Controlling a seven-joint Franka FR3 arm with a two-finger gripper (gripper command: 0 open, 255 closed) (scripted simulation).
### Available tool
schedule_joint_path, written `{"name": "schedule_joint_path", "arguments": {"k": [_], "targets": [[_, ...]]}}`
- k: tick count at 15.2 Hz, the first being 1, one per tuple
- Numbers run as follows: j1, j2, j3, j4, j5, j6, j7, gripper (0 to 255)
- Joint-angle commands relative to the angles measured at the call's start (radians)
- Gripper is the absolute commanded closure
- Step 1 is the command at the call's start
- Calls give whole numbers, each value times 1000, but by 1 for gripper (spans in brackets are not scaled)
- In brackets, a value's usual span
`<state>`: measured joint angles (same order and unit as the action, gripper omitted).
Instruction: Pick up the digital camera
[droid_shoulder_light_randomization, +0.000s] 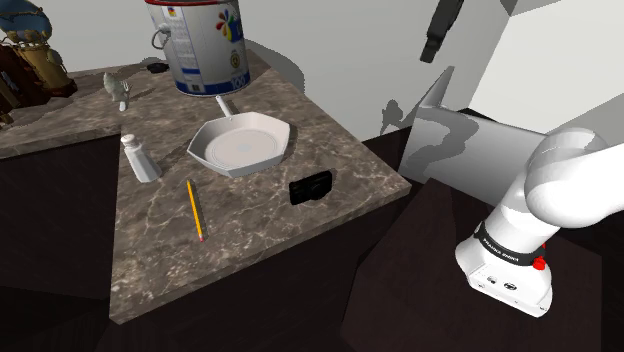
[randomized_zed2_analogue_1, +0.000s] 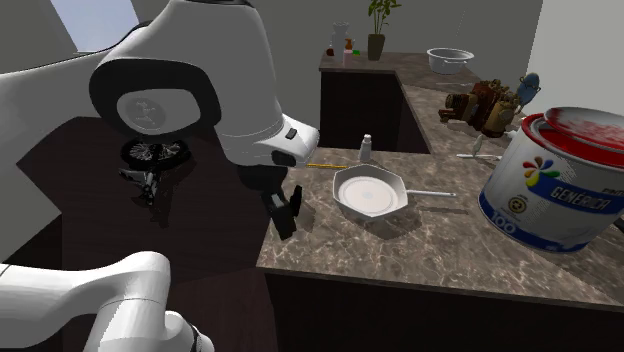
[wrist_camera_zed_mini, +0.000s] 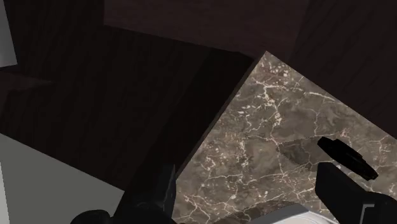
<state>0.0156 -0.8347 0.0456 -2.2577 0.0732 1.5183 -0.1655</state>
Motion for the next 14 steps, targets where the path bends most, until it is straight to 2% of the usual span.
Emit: {"name": "schedule_joint_path", "arguments": {"k": [1,14], "targets": [[0,0,0,0,0,0,0,0],[162,290,120,-36,71,288,-169,0]]}}
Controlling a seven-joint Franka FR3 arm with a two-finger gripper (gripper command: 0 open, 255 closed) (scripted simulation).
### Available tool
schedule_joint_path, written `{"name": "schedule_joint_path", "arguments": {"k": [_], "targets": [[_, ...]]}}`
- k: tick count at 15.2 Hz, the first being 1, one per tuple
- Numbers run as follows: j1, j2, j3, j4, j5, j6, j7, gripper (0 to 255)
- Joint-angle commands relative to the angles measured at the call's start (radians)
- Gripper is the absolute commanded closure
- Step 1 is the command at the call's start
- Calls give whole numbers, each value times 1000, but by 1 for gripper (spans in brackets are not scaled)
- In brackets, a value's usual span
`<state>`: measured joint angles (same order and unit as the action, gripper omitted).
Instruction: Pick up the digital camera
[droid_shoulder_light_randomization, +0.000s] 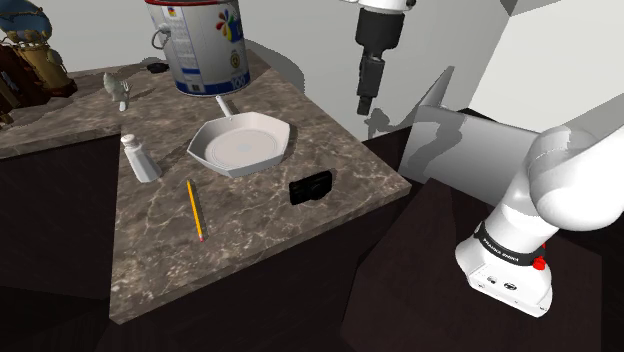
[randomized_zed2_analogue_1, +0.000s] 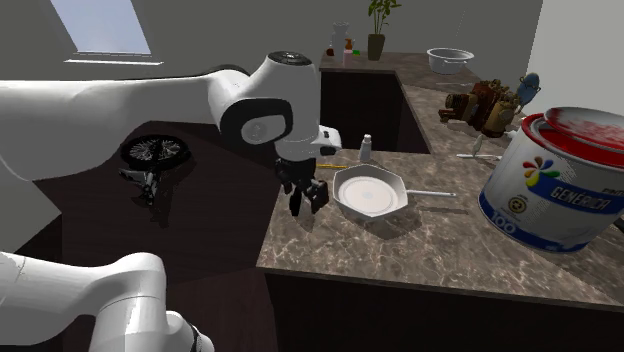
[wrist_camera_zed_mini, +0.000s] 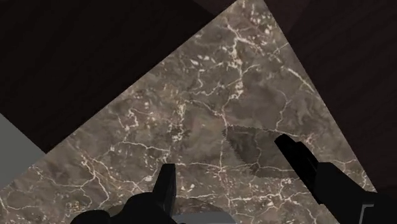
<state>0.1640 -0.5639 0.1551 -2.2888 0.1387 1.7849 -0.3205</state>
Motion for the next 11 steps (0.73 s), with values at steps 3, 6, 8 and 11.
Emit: {"name": "schedule_joint_path", "arguments": {"k": [3,6,8,11], "targets": [[47,93,41,3,15,79,-51,0],[80,169,74,16,21,134,-87,0],[100,219,96,27,23,168,-110,0],[131,295,131,46,21,216,-142,0]]}}
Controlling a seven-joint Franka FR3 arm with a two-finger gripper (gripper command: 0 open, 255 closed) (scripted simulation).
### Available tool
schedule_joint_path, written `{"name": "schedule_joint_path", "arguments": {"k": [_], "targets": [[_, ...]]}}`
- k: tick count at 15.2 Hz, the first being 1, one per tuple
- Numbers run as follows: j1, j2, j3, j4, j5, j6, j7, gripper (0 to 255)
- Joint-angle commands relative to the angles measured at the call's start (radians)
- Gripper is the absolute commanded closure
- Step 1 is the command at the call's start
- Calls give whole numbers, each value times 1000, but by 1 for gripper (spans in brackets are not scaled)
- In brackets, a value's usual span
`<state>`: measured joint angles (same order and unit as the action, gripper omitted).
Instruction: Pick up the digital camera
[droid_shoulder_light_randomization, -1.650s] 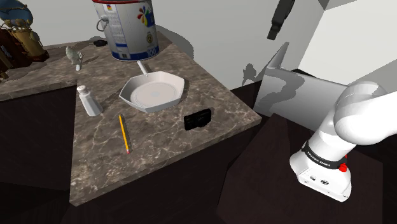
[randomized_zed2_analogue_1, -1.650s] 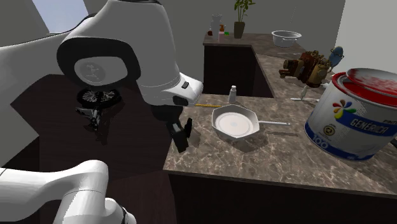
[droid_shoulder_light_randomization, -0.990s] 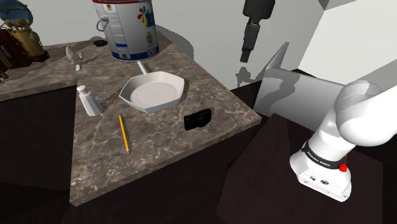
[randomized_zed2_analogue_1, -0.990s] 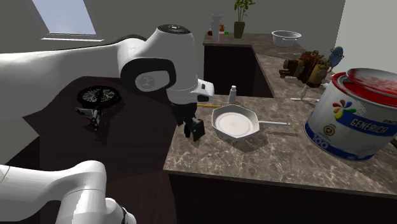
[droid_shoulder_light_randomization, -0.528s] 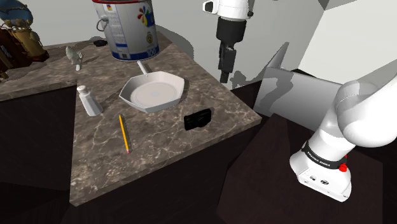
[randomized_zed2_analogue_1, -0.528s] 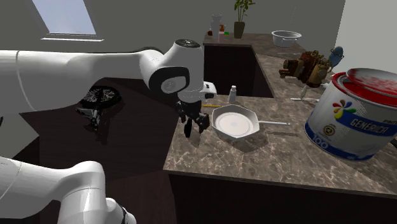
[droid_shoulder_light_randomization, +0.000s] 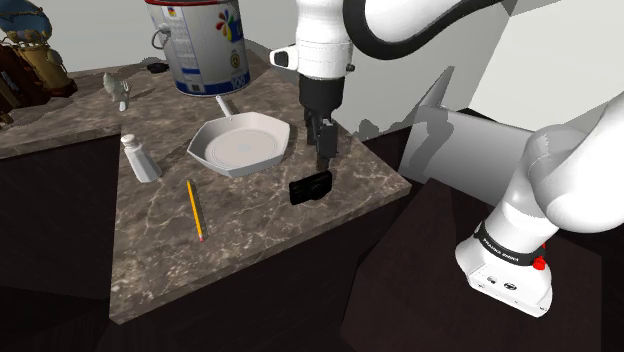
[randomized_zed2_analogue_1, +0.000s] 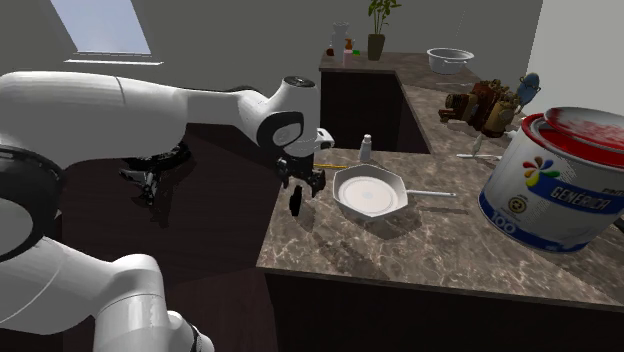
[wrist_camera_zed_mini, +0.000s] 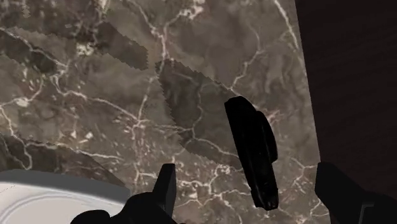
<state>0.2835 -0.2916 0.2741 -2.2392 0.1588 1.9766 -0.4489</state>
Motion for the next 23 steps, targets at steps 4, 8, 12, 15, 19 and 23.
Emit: {"name": "schedule_joint_path", "arguments": {"k": [4,8,12,15,19,23], "targets": [[39,99,45,8,-6,80,-41,0],[40,119,49,-28,-8,135,-41,0],[40,134,52,-49,-10,171,-41,0],[40,134,52,-47,-10,169,-41,255],[40,134,52,-47,-10,169,-41,255],[40,128,51,-41,-9,157,-41,255]]}}
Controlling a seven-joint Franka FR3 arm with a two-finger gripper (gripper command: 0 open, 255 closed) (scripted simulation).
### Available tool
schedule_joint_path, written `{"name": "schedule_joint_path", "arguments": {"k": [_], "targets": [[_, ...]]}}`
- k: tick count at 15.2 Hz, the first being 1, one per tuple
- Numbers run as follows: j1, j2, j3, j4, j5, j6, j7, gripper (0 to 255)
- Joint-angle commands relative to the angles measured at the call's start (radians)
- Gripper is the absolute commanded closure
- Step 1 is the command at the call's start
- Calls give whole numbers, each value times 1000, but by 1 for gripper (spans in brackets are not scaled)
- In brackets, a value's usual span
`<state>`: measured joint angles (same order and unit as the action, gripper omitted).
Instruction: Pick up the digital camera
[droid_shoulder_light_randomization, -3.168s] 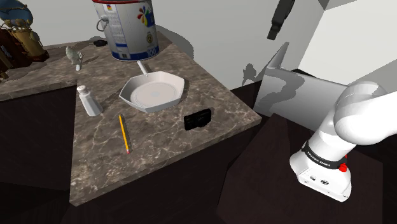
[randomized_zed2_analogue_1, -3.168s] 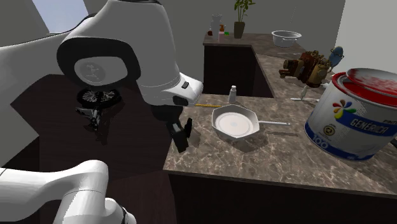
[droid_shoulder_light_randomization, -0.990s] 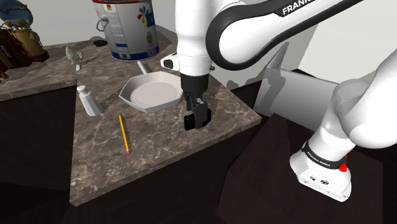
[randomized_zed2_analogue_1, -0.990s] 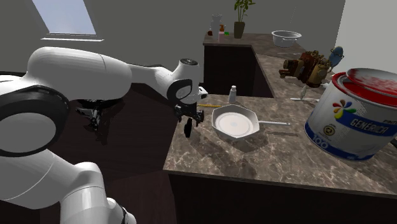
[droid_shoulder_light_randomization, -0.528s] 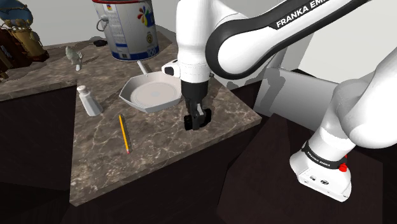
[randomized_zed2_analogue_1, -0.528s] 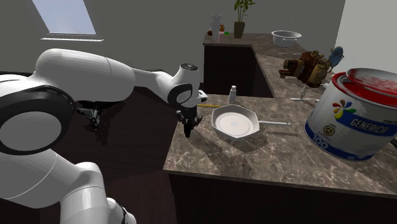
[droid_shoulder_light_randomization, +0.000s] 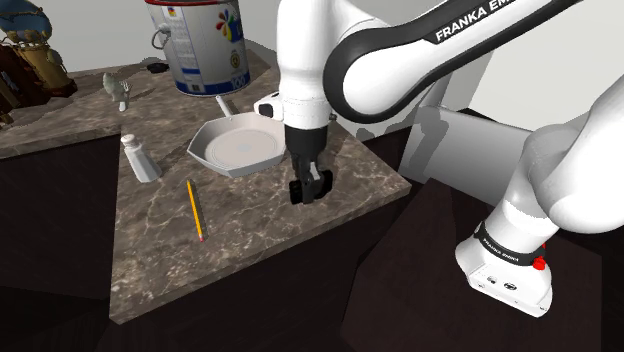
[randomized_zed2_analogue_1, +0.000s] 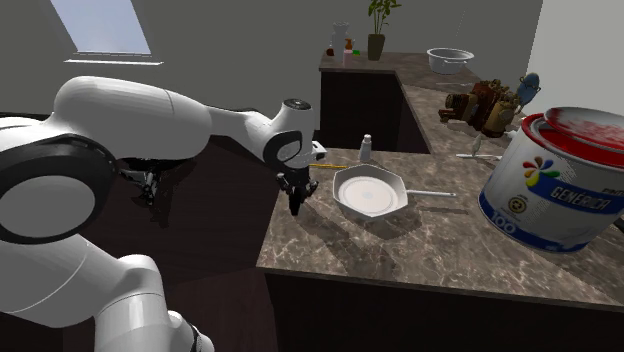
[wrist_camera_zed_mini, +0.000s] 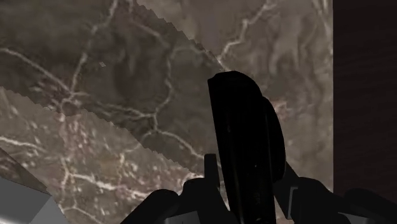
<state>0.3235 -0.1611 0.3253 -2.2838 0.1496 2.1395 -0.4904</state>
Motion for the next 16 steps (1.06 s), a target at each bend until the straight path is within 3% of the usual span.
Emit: {"name": "schedule_joint_path", "arguments": {"k": [1,16], "targets": [[0,-8,-1,12,1,-20,0,255],[-4,-62,-15,140,3,-200,4,255]]}}
